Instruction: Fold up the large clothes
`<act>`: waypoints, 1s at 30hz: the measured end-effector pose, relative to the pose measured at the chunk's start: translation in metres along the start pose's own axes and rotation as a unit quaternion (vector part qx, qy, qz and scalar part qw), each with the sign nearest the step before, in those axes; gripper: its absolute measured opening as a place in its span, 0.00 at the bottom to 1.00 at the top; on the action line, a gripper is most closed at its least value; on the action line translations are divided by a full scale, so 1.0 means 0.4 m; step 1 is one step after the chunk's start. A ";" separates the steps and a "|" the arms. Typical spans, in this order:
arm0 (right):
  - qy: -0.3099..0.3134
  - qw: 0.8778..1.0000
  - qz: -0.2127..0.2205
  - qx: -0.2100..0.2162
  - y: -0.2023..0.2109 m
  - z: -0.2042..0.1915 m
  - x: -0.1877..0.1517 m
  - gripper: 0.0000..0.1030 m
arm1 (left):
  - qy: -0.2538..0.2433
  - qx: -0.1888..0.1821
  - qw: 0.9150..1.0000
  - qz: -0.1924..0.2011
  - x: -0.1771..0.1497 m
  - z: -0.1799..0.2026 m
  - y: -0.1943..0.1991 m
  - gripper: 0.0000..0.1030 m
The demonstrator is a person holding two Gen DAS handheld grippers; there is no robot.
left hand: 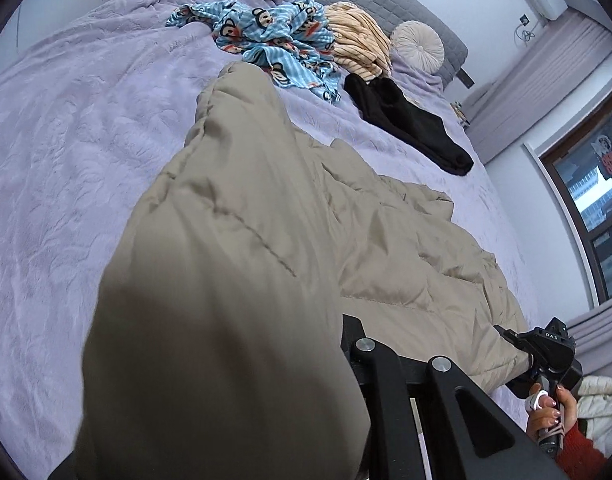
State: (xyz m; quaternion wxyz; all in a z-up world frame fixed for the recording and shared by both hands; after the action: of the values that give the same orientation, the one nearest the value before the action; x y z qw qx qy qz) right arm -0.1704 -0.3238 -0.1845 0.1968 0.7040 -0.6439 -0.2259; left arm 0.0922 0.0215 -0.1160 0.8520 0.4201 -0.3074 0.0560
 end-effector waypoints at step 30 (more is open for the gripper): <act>0.262 0.951 -0.067 -0.148 0.309 -0.071 -0.153 0.31 | -0.036 0.192 0.976 -0.096 -0.322 -0.151 0.273 0.46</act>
State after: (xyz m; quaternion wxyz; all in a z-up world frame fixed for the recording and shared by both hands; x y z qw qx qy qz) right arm -0.2595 -0.2747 -0.0872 0.4450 0.7432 -0.4800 -0.1386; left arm -0.0214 0.1575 -0.1429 0.7454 0.6048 -0.2798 0.0170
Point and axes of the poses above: each gripper's, at about its wrist camera, not at the fingertips, and y roughly against the way its jaws point, z to its right, x to its top, the point moved 4 cm from there along -y, roughly the way its jaws point, and after that the axes turned 10 degrees about z, right-handed, at the moved point
